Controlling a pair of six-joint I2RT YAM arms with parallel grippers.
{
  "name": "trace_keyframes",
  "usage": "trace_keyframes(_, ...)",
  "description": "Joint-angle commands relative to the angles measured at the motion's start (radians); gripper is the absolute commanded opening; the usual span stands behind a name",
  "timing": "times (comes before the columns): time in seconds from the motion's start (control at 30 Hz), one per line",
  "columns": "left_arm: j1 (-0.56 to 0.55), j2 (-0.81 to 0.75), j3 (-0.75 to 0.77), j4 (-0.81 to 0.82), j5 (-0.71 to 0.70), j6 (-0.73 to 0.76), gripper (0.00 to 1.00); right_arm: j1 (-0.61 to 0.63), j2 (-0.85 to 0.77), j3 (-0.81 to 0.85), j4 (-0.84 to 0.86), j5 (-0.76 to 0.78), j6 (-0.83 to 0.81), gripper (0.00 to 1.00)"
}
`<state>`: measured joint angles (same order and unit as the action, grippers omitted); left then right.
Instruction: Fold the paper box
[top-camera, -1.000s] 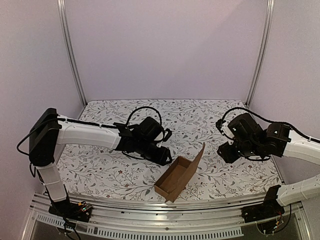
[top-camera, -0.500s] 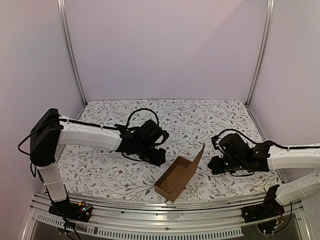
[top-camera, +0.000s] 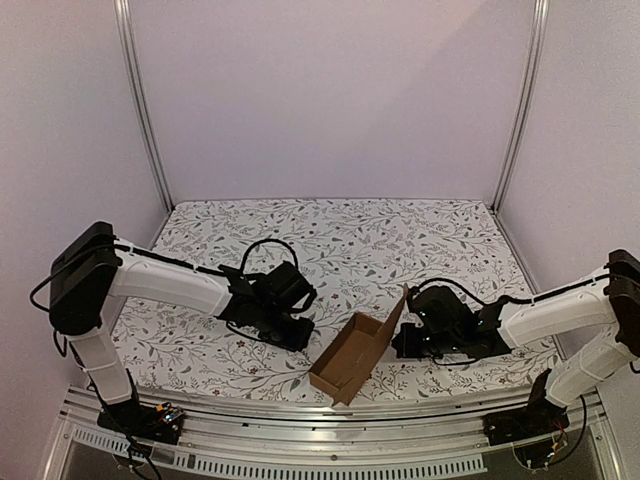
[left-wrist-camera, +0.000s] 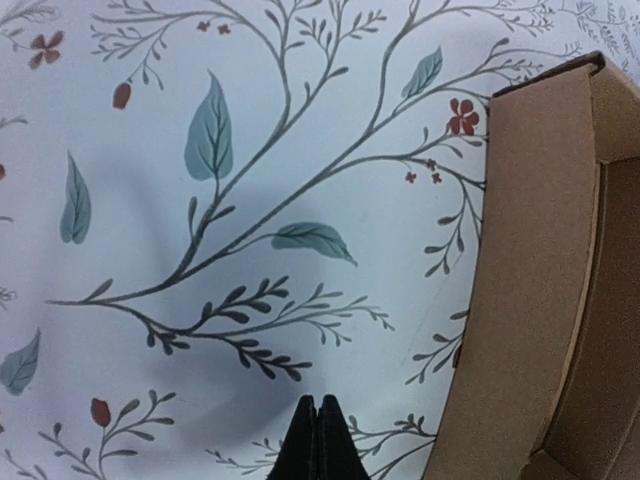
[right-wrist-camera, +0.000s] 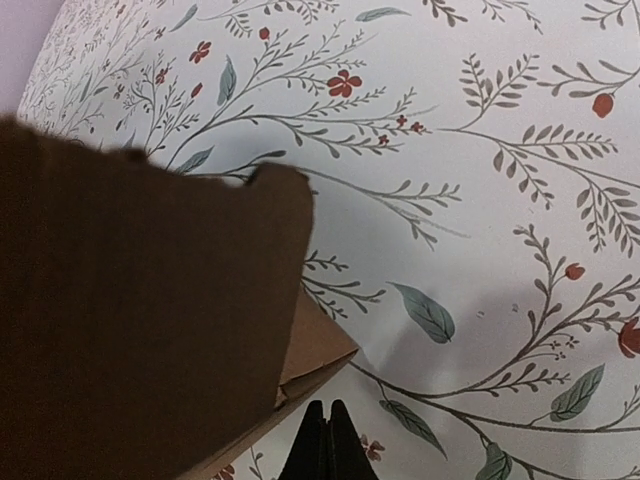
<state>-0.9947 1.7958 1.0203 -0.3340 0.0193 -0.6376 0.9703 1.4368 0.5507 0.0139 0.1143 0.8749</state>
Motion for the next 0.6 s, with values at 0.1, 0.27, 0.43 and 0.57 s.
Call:
trace_keyframes(0.1,-0.012,-0.067,-0.066,0.042,0.078,-0.042,0.00,0.012,0.084,-0.015,0.167,-0.011,0.113,0.00)
trace_keyframes(0.27,-0.020,-0.112,-0.122,0.069,0.098,-0.079,0.00,0.013,0.130,0.046,0.198,0.000,0.119,0.00)
trace_keyframes(0.43,-0.032,-0.155,-0.181,0.102,0.112,-0.128,0.00,0.012,0.239,0.147,0.261,-0.042,0.121,0.00)
trace_keyframes(0.57,-0.041,-0.218,-0.228,0.104,0.074,-0.163,0.00,0.013,0.345,0.258,0.281,-0.097,0.104,0.00)
